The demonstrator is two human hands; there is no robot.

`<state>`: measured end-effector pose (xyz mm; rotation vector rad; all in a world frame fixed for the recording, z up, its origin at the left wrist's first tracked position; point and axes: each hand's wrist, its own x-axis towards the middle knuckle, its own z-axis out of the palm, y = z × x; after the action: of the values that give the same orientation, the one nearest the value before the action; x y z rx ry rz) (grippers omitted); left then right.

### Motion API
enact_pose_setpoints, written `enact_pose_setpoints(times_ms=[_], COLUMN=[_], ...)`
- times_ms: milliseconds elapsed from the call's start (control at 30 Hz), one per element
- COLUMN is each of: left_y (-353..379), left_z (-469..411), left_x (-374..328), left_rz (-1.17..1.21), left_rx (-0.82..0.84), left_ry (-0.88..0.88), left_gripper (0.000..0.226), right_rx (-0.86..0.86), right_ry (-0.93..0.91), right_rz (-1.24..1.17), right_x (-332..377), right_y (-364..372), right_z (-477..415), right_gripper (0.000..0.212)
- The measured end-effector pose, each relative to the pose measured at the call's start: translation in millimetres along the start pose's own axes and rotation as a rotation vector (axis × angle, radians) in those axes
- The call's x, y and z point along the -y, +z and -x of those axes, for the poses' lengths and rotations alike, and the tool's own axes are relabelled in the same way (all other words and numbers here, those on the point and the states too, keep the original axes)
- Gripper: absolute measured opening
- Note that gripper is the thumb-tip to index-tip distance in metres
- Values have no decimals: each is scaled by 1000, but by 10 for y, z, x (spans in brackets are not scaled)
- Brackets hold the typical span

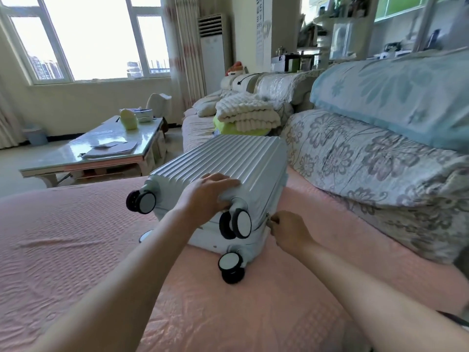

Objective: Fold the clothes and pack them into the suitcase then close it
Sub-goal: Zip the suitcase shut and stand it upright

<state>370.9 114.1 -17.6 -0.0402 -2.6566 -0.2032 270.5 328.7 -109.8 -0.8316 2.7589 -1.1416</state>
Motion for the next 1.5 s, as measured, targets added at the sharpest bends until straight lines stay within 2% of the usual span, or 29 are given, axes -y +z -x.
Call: enact_pose_setpoints(times_ms=[67, 133, 233, 400, 533, 667, 733, 833, 900, 967, 1033, 1100, 1167, 1233, 1333, 1500], left_y=[10, 20, 56, 115, 142, 158, 174, 144, 71, -51, -198, -322, -411, -426, -369, -450], left_z=[4, 27, 76, 115, 143, 159, 179, 178, 143, 75, -27, -129, -163, -139, -66, 64], left_x=[5, 3, 1, 9, 88, 126, 119, 140, 165, 180, 232, 381, 529, 598, 544, 125], left_rz=[-9, -7, 6, 39, 95, 101, 119, 153, 183, 201, 157, -59, -200, -190, -190, -148], left_rx=[-18, -20, -21, -21, -36, -53, -50, -40, -29, -35, -55, -29, 112, 250, 262, 287], left_ry=[7, 3, -4, -10, 0, 18, 30, 14, -4, -26, -106, -201, -320, -392, -361, -221], left_gripper=[56, 57, 56, 54, 52, 49, 50, 53, 52, 42, 39, 43, 52, 59, 59, 49], right_rx=[43, 47, 64, 108, 54, 179, 203, 81, -125, -241, -186, -90, 8, 90, 159, 137], right_ry=[-13, 16, 67, 168, 76, -2, -25, 56, 12, -134, -233, -254, -250, -224, -200, -46], right_rz=[171, 236, 213, 36, 280, 367, 496, 629, 523, 361, 212, 187, 291, 401, 454, 654], right_x=[24, 97, 216, 394, 469, 544, 620, 855, 988, 1091, 1212, 1327, 1395, 1406, 1342, 1252], right_y=[-27, -37, -31, -17, -18, -37, -100, -360, -502, -460, -312, -180, -145, -201, -376, -778], right_z=[45, 104, 195, 340, 433, 505, 513, 437, 348, 229, 106, -18, -140, -224, -238, 3], right_gripper=[42, 44, 40, 40, 39, 39, 36, 32, 35, 40, 47, 56, 68, 75, 76, 71])
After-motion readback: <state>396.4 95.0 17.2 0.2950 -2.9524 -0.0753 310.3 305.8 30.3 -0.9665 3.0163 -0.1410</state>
